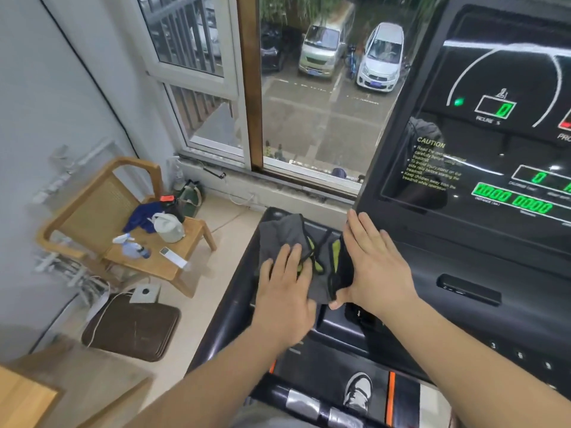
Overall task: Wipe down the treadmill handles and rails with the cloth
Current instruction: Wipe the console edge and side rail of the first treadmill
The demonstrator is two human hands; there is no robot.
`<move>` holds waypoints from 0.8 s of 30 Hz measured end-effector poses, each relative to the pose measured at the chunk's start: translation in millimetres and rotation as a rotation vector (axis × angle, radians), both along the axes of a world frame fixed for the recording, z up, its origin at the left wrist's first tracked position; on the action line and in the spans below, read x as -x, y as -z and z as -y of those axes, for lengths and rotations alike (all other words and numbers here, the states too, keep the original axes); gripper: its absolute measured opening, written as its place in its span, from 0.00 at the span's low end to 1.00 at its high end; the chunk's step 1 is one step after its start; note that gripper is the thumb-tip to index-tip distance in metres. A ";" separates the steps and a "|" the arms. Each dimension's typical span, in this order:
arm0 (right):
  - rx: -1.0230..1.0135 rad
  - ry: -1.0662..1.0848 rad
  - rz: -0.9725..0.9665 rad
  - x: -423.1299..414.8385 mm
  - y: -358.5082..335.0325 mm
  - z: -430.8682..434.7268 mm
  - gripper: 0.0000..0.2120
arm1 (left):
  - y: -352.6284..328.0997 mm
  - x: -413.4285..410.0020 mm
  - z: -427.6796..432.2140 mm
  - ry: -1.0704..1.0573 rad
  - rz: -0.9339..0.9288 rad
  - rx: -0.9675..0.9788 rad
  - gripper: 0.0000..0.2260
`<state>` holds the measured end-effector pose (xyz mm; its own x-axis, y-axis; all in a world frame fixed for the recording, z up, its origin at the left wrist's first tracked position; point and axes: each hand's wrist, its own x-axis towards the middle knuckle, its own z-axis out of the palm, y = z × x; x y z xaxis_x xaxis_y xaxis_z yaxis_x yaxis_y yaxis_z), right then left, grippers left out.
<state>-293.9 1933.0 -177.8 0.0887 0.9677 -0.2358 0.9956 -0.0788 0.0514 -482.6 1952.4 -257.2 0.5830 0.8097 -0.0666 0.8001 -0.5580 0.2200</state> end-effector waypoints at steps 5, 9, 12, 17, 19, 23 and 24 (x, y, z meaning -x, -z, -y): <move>-0.012 0.082 -0.094 -1.8 2.5 5.1 0.75 | -15.4 -14.4 -69.9 0.108 -0.132 -0.036 0.31; -0.037 0.140 -0.147 -0.8 6.2 13.7 0.73 | -17.5 -62.0 -95.7 -0.027 0.042 0.045 0.26; -0.034 0.158 -0.180 0.7 7.4 13.7 0.72 | -10.4 -69.9 -76.2 0.059 0.160 0.065 0.26; 0.006 0.168 -0.189 -1.0 5.9 11.3 0.72 | -26.3 -27.0 -145.5 0.285 0.041 0.099 0.23; 0.016 0.173 -0.188 -1.8 5.8 11.5 0.71 | -34.4 -32.2 -174.0 0.039 0.000 0.200 0.17; 0.019 0.178 -0.189 -2.1 6.4 11.3 0.71 | -29.5 -59.4 -125.7 -0.057 0.057 0.053 0.13; 0.019 0.178 -0.190 -2.7 6.8 10.6 0.71 | -26.3 -56.8 -103.0 0.024 0.119 0.027 0.15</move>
